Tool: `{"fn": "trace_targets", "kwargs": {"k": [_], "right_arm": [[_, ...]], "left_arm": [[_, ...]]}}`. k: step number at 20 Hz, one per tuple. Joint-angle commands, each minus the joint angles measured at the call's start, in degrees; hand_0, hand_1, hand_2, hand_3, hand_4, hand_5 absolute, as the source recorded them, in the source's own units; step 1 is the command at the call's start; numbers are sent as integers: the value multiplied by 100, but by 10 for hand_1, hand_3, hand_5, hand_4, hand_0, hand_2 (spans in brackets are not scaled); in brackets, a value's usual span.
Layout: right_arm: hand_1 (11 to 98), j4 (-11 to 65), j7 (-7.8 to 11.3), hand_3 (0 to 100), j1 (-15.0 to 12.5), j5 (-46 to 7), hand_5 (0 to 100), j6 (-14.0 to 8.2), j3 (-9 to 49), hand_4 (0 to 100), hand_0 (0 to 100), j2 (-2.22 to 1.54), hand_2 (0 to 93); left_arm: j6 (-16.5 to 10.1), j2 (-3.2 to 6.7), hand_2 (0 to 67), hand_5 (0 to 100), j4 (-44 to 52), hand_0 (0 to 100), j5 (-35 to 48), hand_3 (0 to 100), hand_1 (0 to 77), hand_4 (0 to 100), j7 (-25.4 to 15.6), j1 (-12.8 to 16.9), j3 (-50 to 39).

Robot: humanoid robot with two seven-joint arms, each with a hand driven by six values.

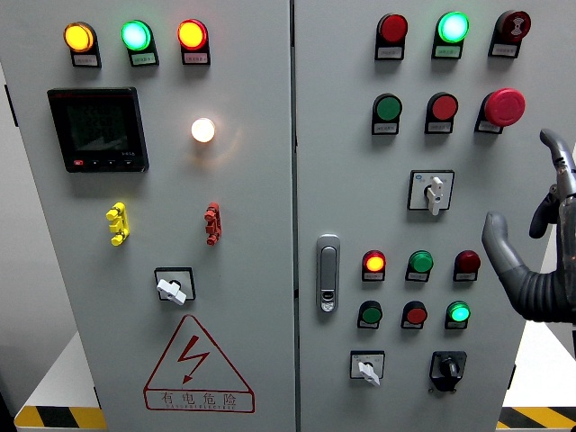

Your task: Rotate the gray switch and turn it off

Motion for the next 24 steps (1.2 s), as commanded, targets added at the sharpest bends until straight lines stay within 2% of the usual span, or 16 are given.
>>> {"fn": "trace_targets", "kwargs": {"k": [1,3,5,6,7,8,9,10,11,12,14,16,17,20,24], "right_arm": [[573,150,0,851,-16,0,913,-28,2,734,592,-8,108],[572,159,0,852,-33,18,914,-54,-15,735,597,-17,110],[557,159,0,854,-68,18,916,-54,-42,738,614,-8,112],[537,159,0,855,-103,9,917,-45,-50,739,631,0,114],[468,159,0,857,-208,-17,917,-10,-51,740,685,0,118],[444,159,0,840,-244,-17,871,-10,-59,717,551,0,123],[460,159,0,831,-279,-9,863,-19,-59,710,440,9,136],[474,159,9,810,-340,9,840,-54,-94,705,289,9,199],[475,159,35,757,-367,26,766,-54,-147,622,200,1,243],[474,159,70,719,-376,35,743,-54,-165,571,179,-8,244],[475,177,88,544,-385,35,660,-63,-174,408,131,-8,242],[475,186,88,492,-420,35,614,-63,-182,361,113,0,236],[452,229,88,394,-455,35,527,-54,-182,263,106,-8,209],[435,256,88,255,-525,35,384,-45,-191,138,7,-17,138],[428,273,88,190,-569,27,264,-36,-261,67,0,-17,89]], "left_arm": [[-1,0,101,127,0,0,5,207,0,121,2,0,0],[-1,0,101,127,0,0,5,207,0,121,2,0,0],[-1,0,102,127,0,0,5,207,0,121,2,0,0],[-1,0,102,127,0,0,5,207,0,121,2,0,0],[-1,0,102,127,0,0,5,207,0,121,-7,0,0],[-1,0,102,127,0,0,-4,207,0,121,2,0,0],[-1,0,102,127,0,0,5,207,0,121,2,0,0],[-1,0,102,127,0,0,-4,207,0,121,2,0,0],[-1,0,102,127,0,0,5,207,0,121,2,0,0],[-1,0,102,127,0,0,5,207,0,121,2,0,0],[-1,0,101,127,0,0,5,207,0,121,-7,0,0],[-1,0,101,127,0,0,5,207,0,121,2,0,0],[-1,0,101,127,0,0,5,207,0,121,-7,0,0],[-1,0,101,127,0,0,5,207,0,121,2,0,0],[-1,0,101,127,0,0,-4,207,0,121,-7,0,0]]}}
